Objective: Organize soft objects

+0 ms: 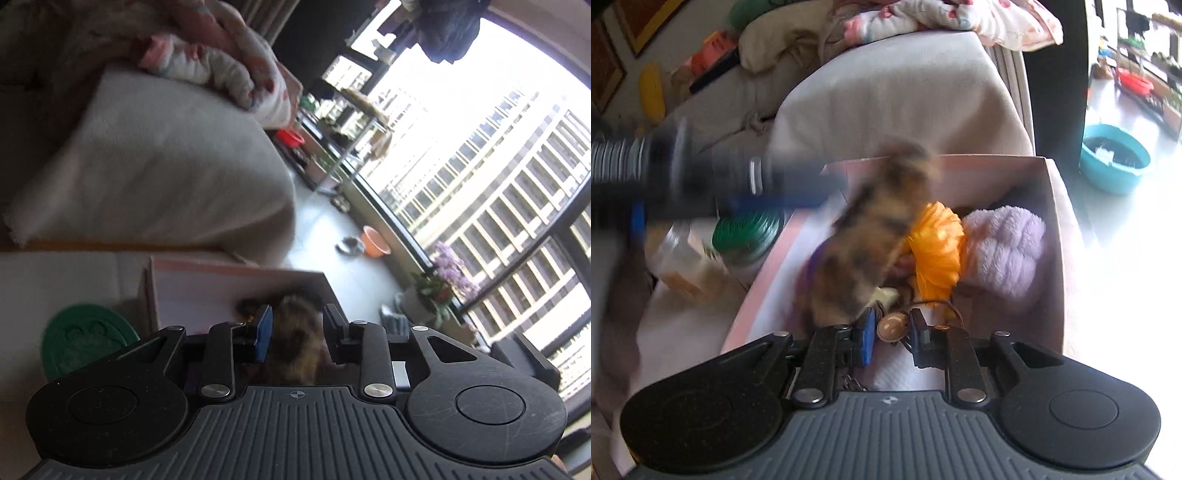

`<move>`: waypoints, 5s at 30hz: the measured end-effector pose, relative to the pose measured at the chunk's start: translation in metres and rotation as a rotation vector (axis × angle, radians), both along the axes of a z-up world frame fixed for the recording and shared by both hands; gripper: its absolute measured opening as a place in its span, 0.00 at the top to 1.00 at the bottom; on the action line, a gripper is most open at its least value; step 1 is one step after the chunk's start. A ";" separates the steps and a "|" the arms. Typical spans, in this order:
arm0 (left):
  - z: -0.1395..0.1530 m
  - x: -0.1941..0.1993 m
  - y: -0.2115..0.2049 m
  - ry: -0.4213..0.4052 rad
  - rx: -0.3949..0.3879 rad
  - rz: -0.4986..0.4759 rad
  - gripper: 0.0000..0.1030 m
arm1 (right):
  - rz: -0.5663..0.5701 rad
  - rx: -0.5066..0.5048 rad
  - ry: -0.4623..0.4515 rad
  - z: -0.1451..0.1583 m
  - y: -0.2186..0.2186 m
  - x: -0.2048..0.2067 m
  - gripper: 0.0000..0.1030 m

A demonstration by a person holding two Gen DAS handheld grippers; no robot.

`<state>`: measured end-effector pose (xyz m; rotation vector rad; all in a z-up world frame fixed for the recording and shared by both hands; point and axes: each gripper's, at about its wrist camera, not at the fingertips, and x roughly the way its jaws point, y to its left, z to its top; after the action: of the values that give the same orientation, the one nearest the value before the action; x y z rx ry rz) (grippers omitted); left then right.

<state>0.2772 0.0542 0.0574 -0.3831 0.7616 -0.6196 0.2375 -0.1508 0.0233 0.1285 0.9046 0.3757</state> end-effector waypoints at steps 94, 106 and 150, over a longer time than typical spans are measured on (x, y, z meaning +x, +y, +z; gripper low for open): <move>-0.107 -0.225 -0.026 -0.148 0.524 0.397 0.12 | -0.266 -0.229 -0.231 -0.060 0.024 -0.163 0.00; -0.107 -0.225 -0.026 -0.149 0.525 0.397 0.12 | -0.267 -0.229 -0.231 -0.060 0.024 -0.163 0.00; -0.107 -0.225 -0.027 -0.149 0.527 0.397 0.12 | -0.266 -0.230 -0.231 -0.060 0.023 -0.163 0.00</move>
<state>0.0524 0.0274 -0.0498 0.0040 0.6528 -0.0609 0.0748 -0.1277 -0.0372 -0.0070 0.6851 0.0359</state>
